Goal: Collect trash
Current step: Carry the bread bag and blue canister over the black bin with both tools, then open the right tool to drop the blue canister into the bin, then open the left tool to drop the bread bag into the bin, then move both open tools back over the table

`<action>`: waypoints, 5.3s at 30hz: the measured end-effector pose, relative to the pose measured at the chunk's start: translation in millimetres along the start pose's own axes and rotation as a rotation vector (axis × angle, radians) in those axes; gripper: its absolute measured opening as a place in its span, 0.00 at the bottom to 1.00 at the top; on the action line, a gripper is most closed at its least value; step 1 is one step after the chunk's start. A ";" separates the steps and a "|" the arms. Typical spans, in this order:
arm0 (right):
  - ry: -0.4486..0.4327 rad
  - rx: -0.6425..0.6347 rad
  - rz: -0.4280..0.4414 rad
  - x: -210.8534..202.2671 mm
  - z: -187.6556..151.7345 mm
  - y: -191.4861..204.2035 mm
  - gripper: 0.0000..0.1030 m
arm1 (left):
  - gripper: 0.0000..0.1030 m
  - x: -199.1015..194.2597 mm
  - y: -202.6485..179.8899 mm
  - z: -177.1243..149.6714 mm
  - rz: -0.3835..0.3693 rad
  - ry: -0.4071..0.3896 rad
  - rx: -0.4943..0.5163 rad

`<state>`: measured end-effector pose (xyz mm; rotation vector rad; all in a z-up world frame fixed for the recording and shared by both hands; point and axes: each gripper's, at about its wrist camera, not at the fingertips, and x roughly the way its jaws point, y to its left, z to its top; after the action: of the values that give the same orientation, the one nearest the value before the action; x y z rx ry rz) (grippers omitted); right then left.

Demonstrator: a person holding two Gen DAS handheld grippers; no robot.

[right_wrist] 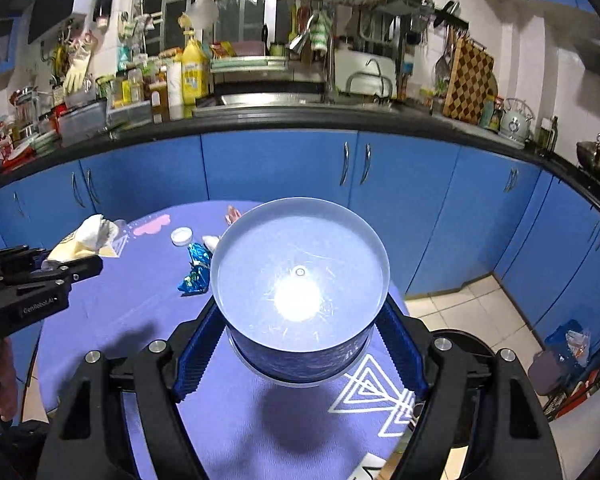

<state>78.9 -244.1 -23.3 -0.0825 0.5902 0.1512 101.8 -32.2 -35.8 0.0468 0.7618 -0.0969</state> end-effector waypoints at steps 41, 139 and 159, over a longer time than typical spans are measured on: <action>-0.069 0.160 -0.193 -60.3 -30.5 -128.3 0.72 | 0.37 -8.1 -205.1 33.9 -0.178 -0.038 0.315; 0.036 0.199 -0.258 34.0 -24.5 -167.6 0.87 | 0.96 92.8 -203.4 68.0 -0.092 -0.002 0.304; 0.070 -0.092 -0.025 118.2 22.6 21.2 0.87 | 0.96 118.7 10.1 38.6 0.031 0.122 0.031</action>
<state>184.7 -206.5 -71.5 -0.1847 0.6513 0.1518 214.8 -33.5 -89.9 0.0951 0.8812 -0.0767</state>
